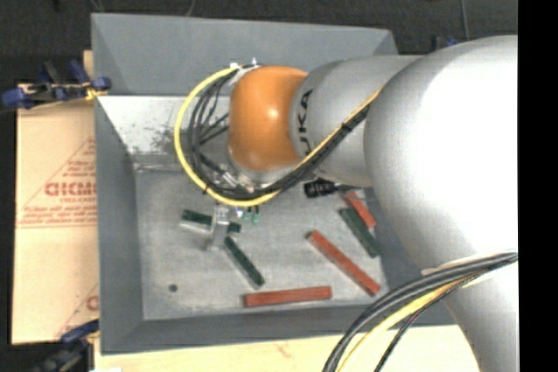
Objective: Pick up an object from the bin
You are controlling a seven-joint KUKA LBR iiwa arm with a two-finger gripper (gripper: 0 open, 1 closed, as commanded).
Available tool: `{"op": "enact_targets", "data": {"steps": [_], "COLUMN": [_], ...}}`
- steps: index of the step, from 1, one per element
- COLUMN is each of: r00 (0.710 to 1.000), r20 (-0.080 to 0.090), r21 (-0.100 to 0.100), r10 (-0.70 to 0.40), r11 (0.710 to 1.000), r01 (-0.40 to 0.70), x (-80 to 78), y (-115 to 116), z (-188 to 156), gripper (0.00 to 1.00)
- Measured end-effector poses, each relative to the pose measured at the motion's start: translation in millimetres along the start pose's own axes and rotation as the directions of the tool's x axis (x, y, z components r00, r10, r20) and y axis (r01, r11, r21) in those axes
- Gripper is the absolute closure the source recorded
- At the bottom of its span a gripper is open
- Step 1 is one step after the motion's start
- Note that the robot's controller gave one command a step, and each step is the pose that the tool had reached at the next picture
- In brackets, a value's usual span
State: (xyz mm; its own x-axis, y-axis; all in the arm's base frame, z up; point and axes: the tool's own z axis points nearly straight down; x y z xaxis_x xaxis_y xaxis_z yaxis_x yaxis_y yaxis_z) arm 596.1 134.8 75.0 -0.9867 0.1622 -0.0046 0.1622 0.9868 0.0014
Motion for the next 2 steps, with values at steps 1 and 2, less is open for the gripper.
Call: {"op": "enact_targets", "data": {"steps": [1,2], "r00": [1.0,1.0], "r20": [-0.003,-0.003], "r21": [0.0,0.0], "r10": [0.02,0.02], "r11": [1.0,1.0], "r01": [-0.02,-0.02], "x": [3.8,3.8], "y": [5.4,5.3], "z": [3.0,3.0], "gripper": [1.0,1.0]}}
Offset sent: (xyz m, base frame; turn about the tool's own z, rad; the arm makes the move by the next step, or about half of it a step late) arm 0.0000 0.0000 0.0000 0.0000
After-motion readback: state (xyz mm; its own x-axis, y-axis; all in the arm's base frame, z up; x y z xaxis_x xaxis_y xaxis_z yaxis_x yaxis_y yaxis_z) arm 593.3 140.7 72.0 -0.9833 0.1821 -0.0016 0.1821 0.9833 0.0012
